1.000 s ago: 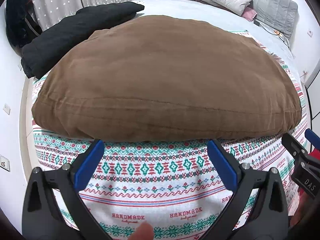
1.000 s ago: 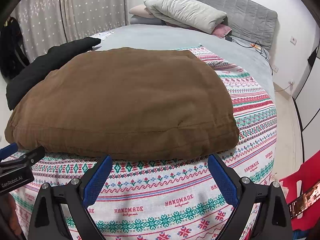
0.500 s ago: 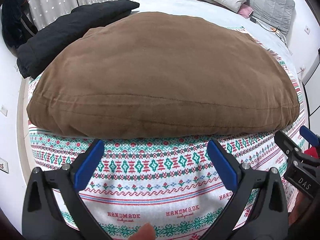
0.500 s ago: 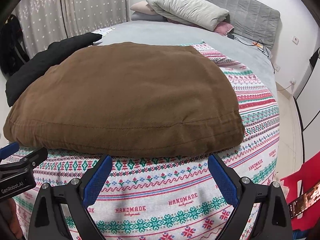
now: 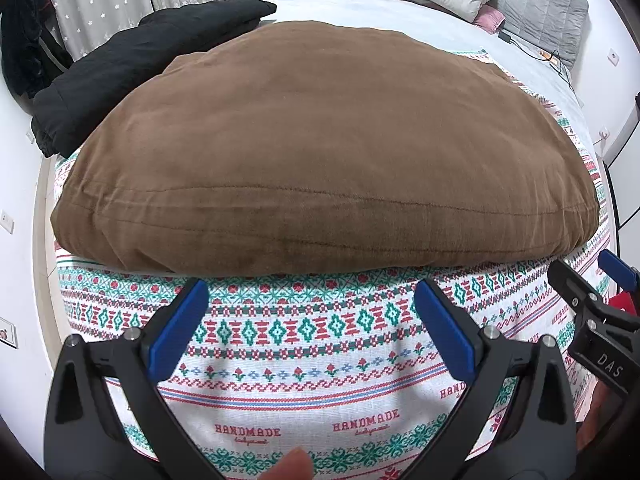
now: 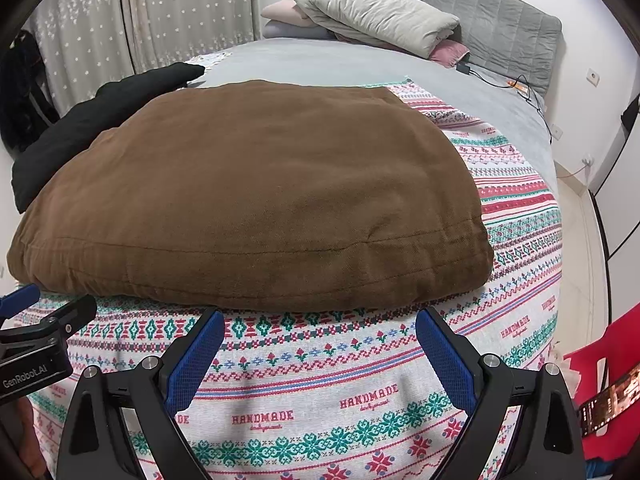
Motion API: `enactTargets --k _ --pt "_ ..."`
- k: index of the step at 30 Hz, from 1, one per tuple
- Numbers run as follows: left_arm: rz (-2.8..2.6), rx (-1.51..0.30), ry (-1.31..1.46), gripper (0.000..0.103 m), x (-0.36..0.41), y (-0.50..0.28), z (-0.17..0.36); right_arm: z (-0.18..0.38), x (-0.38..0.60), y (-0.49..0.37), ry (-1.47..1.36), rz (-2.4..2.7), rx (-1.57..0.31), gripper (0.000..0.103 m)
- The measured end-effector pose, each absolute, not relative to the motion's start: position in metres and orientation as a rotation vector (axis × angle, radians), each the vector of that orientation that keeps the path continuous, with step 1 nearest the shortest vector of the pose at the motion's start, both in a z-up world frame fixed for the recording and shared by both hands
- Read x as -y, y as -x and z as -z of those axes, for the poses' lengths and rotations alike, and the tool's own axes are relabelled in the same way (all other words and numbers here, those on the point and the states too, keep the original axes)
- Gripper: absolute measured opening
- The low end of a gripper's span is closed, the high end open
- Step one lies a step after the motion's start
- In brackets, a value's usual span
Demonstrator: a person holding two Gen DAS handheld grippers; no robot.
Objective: Fold large clothes
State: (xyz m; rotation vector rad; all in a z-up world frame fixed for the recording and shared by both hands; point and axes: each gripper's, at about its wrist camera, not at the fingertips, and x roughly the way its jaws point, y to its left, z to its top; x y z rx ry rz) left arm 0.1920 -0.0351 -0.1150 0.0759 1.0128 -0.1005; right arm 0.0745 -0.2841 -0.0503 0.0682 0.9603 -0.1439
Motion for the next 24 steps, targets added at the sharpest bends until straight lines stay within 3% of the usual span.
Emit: enactTargets --k 24 --pt "0.103 -1.019 -0.075 0.102 0.0328 -0.1951 0.1186 0.0497 0.2862 -0.0739 -0.074 0.141 -0.959 0.097"
